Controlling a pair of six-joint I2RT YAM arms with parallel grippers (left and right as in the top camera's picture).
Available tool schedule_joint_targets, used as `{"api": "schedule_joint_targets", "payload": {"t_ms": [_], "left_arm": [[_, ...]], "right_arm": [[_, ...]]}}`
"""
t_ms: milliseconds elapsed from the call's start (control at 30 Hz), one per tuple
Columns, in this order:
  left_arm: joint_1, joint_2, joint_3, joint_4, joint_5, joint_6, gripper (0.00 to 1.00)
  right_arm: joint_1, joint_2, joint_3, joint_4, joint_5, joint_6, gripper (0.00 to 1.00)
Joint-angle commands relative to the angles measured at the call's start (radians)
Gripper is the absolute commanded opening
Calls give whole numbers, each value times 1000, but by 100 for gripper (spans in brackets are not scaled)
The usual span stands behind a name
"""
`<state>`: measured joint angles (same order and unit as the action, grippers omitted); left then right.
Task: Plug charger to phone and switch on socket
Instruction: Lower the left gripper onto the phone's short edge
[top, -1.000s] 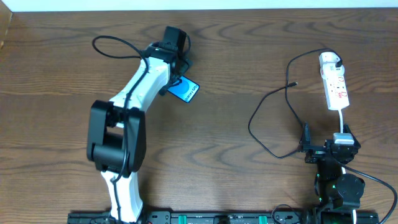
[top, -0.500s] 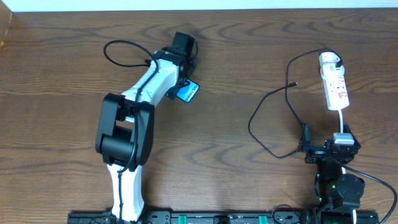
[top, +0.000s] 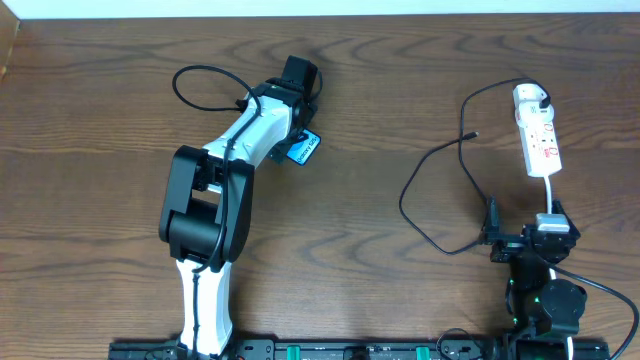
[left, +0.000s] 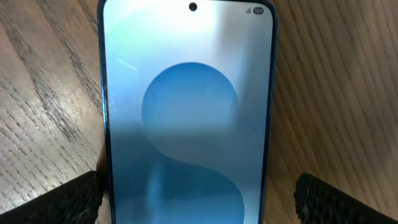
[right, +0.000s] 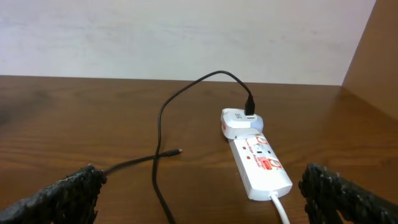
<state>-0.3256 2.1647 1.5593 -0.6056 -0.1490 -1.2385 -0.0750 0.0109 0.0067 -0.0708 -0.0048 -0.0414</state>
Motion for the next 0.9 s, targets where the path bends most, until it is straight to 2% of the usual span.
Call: {"api": "schedule_joint_targets", "payload": {"t_ms": [0, 133, 333, 500, 733, 867], "left_arm": [[3, 68, 9, -10, -27, -15, 98], [3, 112, 9, -12, -27, 42, 99], [3, 152, 9, -45, -12, 57, 99], [2, 153, 5, -91, -7, 56, 93], [-13, 153, -4, -116, 18, 61, 90], [-21, 153, -4, -123, 49, 123, 85]], "right_arm": [[-2, -5, -1, -5, -1, -9, 99], [-2, -5, -1, -5, -1, -9, 99], [-2, -5, -2, -5, -1, -9, 99], [-2, -5, -1, -5, -1, -9, 99], [-2, -5, -1, -5, -1, -9, 99], [-2, -5, -1, -5, -1, -9, 99]]}}
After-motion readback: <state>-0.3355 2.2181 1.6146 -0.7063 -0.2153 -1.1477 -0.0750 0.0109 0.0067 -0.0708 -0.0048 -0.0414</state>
